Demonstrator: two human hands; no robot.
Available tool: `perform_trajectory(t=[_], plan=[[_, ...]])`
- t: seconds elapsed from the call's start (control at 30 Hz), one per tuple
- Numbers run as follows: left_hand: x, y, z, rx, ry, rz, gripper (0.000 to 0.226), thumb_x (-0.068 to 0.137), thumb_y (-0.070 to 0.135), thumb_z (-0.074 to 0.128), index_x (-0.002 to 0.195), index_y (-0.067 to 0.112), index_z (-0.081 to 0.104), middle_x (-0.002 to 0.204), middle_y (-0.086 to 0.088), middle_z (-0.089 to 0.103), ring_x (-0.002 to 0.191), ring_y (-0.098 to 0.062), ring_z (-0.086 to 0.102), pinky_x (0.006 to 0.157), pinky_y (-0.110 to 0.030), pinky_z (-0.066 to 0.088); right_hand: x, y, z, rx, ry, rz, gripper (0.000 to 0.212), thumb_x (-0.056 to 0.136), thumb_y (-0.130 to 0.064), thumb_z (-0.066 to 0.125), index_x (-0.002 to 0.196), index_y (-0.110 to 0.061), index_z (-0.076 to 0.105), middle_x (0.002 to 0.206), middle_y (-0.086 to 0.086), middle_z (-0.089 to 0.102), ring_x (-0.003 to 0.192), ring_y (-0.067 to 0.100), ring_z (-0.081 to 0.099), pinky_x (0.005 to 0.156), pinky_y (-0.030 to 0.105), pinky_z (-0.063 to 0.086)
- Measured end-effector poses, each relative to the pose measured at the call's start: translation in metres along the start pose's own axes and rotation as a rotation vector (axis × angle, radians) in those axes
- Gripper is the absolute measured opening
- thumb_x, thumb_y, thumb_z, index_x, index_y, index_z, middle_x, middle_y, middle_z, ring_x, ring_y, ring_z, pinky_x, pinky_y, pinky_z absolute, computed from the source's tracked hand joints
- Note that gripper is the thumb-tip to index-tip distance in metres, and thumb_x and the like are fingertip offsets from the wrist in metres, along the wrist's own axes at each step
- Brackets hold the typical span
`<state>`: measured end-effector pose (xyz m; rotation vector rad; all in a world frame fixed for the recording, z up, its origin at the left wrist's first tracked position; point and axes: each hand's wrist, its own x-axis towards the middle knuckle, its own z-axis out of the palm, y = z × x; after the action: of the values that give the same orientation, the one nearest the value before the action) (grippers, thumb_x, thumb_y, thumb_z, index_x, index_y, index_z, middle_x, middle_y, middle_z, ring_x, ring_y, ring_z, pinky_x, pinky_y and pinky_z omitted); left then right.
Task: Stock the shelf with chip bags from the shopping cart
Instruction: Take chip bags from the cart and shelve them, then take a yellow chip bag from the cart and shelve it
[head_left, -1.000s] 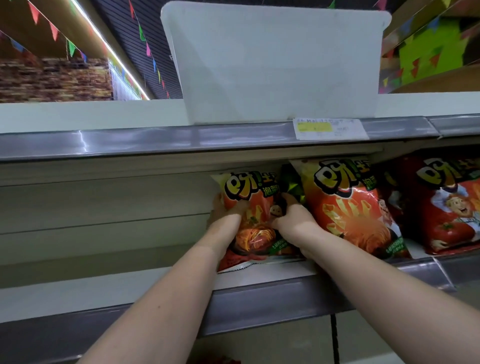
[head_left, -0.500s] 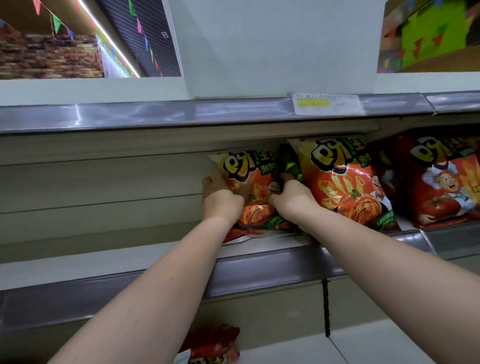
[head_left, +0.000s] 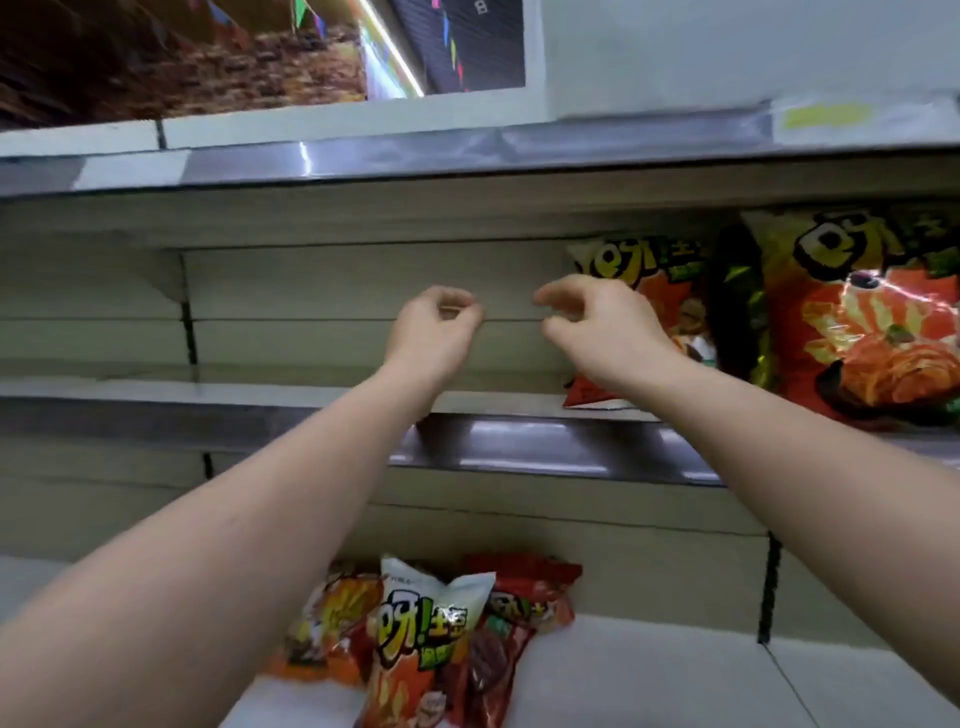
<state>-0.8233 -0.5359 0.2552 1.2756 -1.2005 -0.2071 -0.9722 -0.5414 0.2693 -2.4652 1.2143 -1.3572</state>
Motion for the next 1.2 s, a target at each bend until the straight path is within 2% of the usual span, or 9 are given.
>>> perform_trajectory(t=[0.1,0.2,0.3,0.57,0.7,0.93,1.03,1.1,1.2], plan=[[-0.011,-0.012,-0.041,0.06,0.083,-0.029,0.008,0.091,0.017,0.058,0.085,0.023,0.056,0.094,-0.004,0.062,0.105,-0.028,0.063,0.08,-0.027,0.042,-0.004,-0.031,0.026,0.12,-0.076,-0.088,0.031,0.089,-0.015,0.055,0.119,-0.018,0.062,0.122,0.001,0.062,0.115,0.015,0.055,0.097,0.023,0.037],[-0.028,-0.024,-0.084,0.154,0.187,-0.062,0.005,0.09,0.019,0.059,0.087,0.023,0.058,0.101,-0.007,0.066,0.104,-0.026,0.063,0.094,-0.035,0.049,-0.01,-0.059,0.055,0.233,-0.185,-0.162,0.03,0.088,-0.013,0.055,0.116,-0.019,0.063,0.118,0.0,0.063,0.111,0.013,0.056,0.09,0.018,0.04],[-0.05,-0.036,-0.127,0.221,0.296,-0.112,0.005,0.089,0.019,0.059,0.087,0.023,0.06,0.099,-0.005,0.065,0.103,-0.026,0.063,0.096,-0.039,0.049,-0.017,-0.087,0.086,0.32,-0.3,-0.211,0.031,0.086,-0.01,0.055,0.114,-0.02,0.063,0.116,-0.001,0.064,0.109,0.012,0.057,0.088,0.018,0.04],[-0.119,-0.075,-0.242,0.284,0.52,-0.321,0.013,0.09,0.018,0.057,0.081,0.028,0.056,0.093,-0.003,0.062,0.098,-0.025,0.063,0.079,-0.032,0.047,-0.058,-0.17,0.165,0.439,-0.593,-0.339,0.031,0.09,-0.015,0.055,0.12,-0.018,0.059,0.119,0.0,0.061,0.112,0.013,0.055,0.093,0.023,0.041],[-0.165,-0.106,-0.299,0.279,0.58,-0.459,0.004,0.093,0.017,0.055,0.094,0.02,0.057,0.09,-0.002,0.061,0.086,-0.02,0.06,0.073,-0.027,0.044,-0.092,-0.221,0.206,0.463,-0.713,-0.388,0.03,0.09,-0.017,0.056,0.119,-0.02,0.06,0.117,-0.001,0.062,0.109,0.013,0.056,0.09,0.022,0.04],[-0.248,-0.166,-0.403,0.324,0.684,-0.712,0.017,0.094,0.016,0.054,0.108,0.012,0.062,0.091,-0.003,0.061,0.078,-0.016,0.058,0.067,-0.026,0.044,-0.163,-0.299,0.297,0.537,-0.977,-0.361,0.03,0.089,-0.018,0.056,0.119,-0.021,0.06,0.115,0.0,0.061,0.106,0.015,0.057,0.083,0.025,0.044],[-0.279,-0.191,-0.44,0.324,0.69,-0.818,0.006,0.093,0.018,0.056,0.093,0.022,0.061,0.109,-0.009,0.063,0.092,-0.023,0.06,0.08,-0.035,0.049,-0.193,-0.323,0.336,0.54,-1.076,-0.356,0.03,0.089,-0.018,0.058,0.119,-0.02,0.06,0.116,0.0,0.061,0.104,0.012,0.056,0.087,0.023,0.042],[-0.297,-0.207,-0.46,0.312,0.699,-0.887,0.012,0.093,0.018,0.055,0.084,0.026,0.057,0.121,-0.011,0.06,0.104,-0.027,0.059,0.09,-0.038,0.048,-0.212,-0.334,0.36,0.543,-1.151,-0.319,0.031,0.089,-0.019,0.058,0.12,-0.02,0.059,0.115,-0.001,0.061,0.107,0.013,0.057,0.093,0.027,0.045],[-0.322,-0.233,-0.482,0.303,0.702,-0.975,0.014,0.094,0.019,0.056,0.081,0.026,0.056,0.114,-0.013,0.062,0.1,-0.026,0.06,0.094,-0.04,0.048,-0.238,-0.344,0.39,0.517,-1.234,-0.259,0.032,0.09,-0.02,0.059,0.122,-0.02,0.058,0.117,-0.002,0.061,0.108,0.014,0.056,0.092,0.026,0.045]])
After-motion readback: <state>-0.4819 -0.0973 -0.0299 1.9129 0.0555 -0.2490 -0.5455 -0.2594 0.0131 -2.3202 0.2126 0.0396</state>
